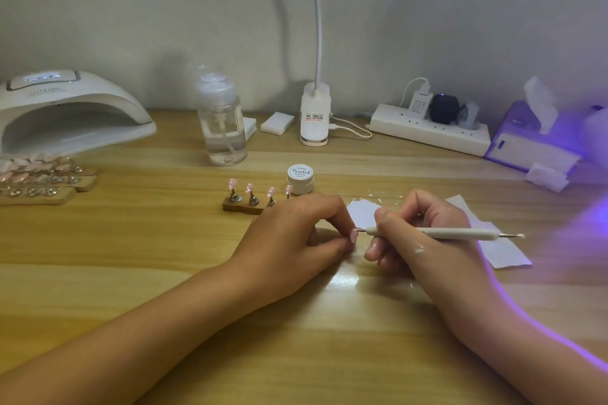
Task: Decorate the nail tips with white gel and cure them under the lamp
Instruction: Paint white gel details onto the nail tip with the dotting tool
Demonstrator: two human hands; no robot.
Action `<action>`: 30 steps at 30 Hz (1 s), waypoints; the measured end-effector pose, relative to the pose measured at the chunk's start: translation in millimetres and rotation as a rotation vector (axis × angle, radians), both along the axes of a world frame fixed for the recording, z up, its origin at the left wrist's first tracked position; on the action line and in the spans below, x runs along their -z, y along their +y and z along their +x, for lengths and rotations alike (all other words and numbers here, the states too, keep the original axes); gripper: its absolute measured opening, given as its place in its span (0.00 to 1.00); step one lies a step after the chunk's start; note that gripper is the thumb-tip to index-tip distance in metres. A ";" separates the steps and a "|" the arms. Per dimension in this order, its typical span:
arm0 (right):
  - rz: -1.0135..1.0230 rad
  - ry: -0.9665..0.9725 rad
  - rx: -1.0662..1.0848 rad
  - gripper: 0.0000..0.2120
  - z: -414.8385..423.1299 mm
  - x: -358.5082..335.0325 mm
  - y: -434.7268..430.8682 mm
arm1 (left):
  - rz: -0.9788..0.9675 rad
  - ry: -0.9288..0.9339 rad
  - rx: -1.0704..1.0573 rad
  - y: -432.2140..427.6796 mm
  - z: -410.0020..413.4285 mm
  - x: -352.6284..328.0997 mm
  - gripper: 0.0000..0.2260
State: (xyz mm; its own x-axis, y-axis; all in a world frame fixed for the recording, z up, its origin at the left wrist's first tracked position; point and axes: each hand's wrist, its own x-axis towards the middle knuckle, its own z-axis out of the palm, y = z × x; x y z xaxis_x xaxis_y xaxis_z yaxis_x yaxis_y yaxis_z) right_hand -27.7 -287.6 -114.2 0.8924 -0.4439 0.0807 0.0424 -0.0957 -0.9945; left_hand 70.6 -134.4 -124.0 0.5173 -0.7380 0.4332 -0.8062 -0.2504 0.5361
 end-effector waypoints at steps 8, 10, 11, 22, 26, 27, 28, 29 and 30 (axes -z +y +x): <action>-0.031 0.005 -0.006 0.12 0.7 1.6 -0.4 | 0.008 0.009 -0.010 0.3 2.0 1.4 0.07; -0.024 0.002 -0.007 0.12 0.9 1.5 -0.1 | 0.009 0.010 -0.010 0.1 2.3 1.3 0.07; -0.021 -0.002 -0.001 0.12 0.9 1.5 -0.4 | 0.010 0.011 -0.011 0.0 2.2 1.0 0.07; 0.010 -0.081 0.032 0.13 1.2 3.4 -1.2 | 0.017 0.022 -0.024 -0.9 2.5 1.3 0.06; -0.095 -0.252 0.158 0.13 3.1 2.3 -11.2 | 0.017 0.066 -0.020 0.2 2.8 2.7 0.06; -0.135 -0.263 0.171 0.12 3.3 1.5 -15.0 | 0.018 0.076 -0.018 0.3 2.8 3.1 0.06; -0.170 -0.253 0.180 0.11 4.1 0.9 -18.6 | 0.018 0.085 -0.017 0.3 2.9 3.2 0.06; -0.202 -0.218 0.186 0.11 5.4 1.2 -22.0 | 0.016 0.093 -0.015 0.2 2.7 3.2 0.06; -0.225 -0.163 0.188 0.11 6.8 2.3 -25.1 | 0.012 0.097 -0.012 0.0 2.5 3.0 0.06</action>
